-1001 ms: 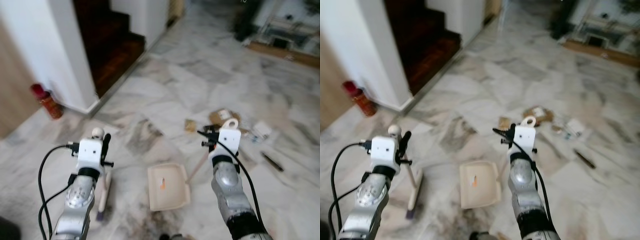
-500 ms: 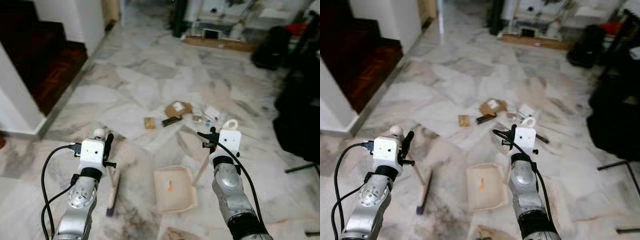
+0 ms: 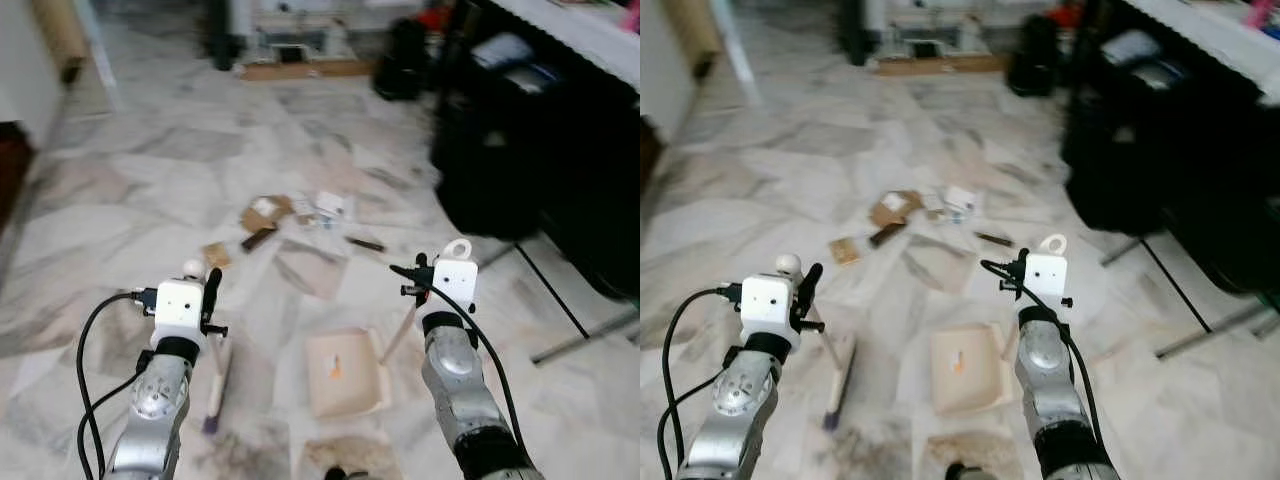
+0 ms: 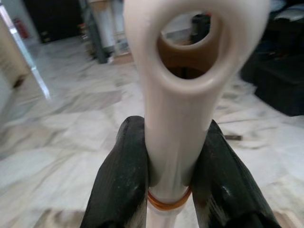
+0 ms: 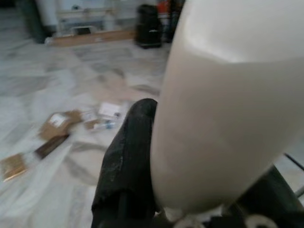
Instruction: Sweep floor
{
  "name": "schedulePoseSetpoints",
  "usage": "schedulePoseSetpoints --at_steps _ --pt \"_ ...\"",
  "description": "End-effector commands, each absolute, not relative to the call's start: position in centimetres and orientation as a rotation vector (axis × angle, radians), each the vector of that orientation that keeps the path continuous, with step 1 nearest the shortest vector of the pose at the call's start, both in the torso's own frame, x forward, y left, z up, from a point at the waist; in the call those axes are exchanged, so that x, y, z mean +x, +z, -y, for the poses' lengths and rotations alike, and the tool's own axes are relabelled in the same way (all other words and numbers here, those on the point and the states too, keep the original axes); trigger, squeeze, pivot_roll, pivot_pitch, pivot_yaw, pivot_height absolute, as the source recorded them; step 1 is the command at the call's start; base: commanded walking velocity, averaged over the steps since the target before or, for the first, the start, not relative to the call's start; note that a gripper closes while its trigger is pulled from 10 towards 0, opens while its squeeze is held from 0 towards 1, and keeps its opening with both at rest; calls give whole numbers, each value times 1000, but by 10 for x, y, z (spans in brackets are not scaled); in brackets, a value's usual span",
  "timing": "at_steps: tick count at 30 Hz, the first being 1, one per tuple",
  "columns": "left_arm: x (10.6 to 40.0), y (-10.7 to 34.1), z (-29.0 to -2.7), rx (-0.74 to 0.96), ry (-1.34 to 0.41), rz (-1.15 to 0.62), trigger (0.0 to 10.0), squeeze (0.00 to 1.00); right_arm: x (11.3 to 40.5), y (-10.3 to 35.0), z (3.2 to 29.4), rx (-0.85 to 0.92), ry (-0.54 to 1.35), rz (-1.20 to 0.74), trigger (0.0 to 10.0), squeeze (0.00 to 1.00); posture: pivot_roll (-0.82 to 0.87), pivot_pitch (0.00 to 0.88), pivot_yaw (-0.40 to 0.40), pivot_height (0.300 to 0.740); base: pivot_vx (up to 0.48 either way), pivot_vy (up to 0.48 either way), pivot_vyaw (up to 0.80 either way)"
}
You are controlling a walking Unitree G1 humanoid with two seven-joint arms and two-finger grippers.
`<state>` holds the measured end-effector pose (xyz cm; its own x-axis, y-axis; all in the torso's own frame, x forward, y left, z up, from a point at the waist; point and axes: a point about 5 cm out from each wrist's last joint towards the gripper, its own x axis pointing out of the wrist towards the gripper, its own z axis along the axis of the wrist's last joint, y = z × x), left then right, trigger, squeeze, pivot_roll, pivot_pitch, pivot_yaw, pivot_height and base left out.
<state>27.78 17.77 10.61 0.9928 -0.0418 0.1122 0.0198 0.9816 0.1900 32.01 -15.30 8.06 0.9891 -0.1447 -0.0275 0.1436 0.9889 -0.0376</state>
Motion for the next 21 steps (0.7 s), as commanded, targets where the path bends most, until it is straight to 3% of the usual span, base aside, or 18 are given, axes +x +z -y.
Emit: schedulePoseSetpoints --at_steps 1,7,21 --pt "278 112 -178 186 -34 146 10000 0 324 92 150 -37 -135 19 10000 0 -4 85 -35 740 0 0 -781" --pt "278 114 -178 177 -32 158 10000 0 324 92 149 -35 -134 23 10000 0 -4 88 -36 740 0 0 -744" --pt "279 115 -177 164 -40 156 10000 0 324 93 148 -26 -132 35 10000 0 -4 90 -35 740 0 0 0"
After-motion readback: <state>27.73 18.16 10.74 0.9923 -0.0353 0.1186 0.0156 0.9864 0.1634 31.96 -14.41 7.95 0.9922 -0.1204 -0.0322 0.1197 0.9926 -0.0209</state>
